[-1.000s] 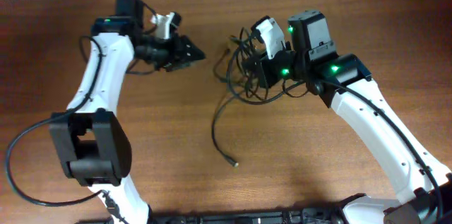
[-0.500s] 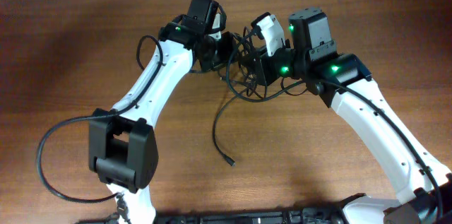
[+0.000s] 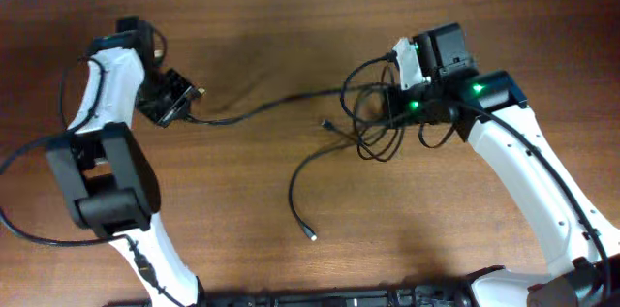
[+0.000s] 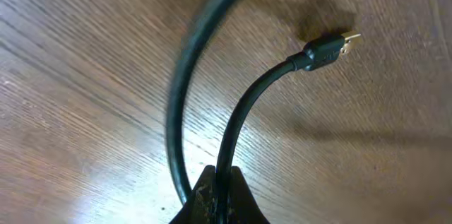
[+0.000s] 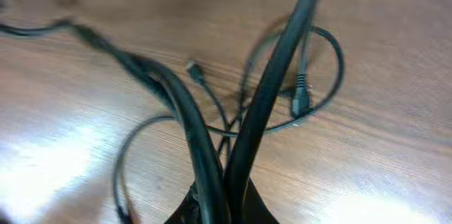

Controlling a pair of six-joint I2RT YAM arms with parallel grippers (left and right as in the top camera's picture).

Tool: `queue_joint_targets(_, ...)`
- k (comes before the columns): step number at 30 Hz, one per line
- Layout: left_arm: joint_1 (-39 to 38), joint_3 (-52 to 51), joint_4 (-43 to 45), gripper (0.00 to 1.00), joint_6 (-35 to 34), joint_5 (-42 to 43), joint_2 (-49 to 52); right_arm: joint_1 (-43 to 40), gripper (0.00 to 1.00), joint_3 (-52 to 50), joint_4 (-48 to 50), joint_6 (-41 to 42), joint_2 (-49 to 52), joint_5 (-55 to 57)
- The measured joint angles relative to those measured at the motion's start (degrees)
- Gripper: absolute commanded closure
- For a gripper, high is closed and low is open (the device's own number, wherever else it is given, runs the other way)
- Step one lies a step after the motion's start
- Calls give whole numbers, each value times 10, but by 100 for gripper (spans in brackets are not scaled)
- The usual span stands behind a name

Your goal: Untangle cables

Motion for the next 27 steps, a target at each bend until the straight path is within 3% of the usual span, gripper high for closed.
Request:
queue_joint_targets(2,16,0,-1,100,5,14,0,-3,16,0,-16,6,5,49)
queue_joint_targets(3,17,0,8,100,30,40,0,-3,12,0,-17,8,15,58)
queue_joint_targets(7,-72,-1,50,100,293,251,0,-3,6,0,-26,47,35,70)
queue_joint_targets(9,-113,1,50,100,371,336,0,-3,5,0,-29,53,35,66)
queue_joint_targets(10,-113,3,51,94,386,356,-2,-3,5,0,-26,54,35,46)
queue_joint_targets(11,-109,4,56,59,397,367,-13,-3,5,0,-26,54,35,26)
queue_joint_targets(12,-107,5,58,39,405,363,-27,-3,5,0,-29,54,35,14)
queue_joint_targets(13,-106,12,46,38,384,325,-43,-3,5,0,-35,54,35,3)
queue_joint_targets(16,-103,19,2,23,341,254,-53,-3,4,0,-59,54,10,-2)
queue_joint_targets(18,-106,61,8,12,333,205,-102,-3,4,0,-83,54,-116,25)
queue_joint_targets(20,-131,80,53,12,328,184,-169,-3,3,1,-119,56,-222,53)
queue_joint_targets(22,-234,92,78,12,325,169,-211,-3,3,1,-143,66,-261,64)
queue_joint_targets(25,-410,93,116,13,298,76,-134,-3,3,1,-187,84,-292,79)
queue_joint_targets(27,-456,91,162,16,263,-4,-60,-3,3,1,-223,86,-304,82)
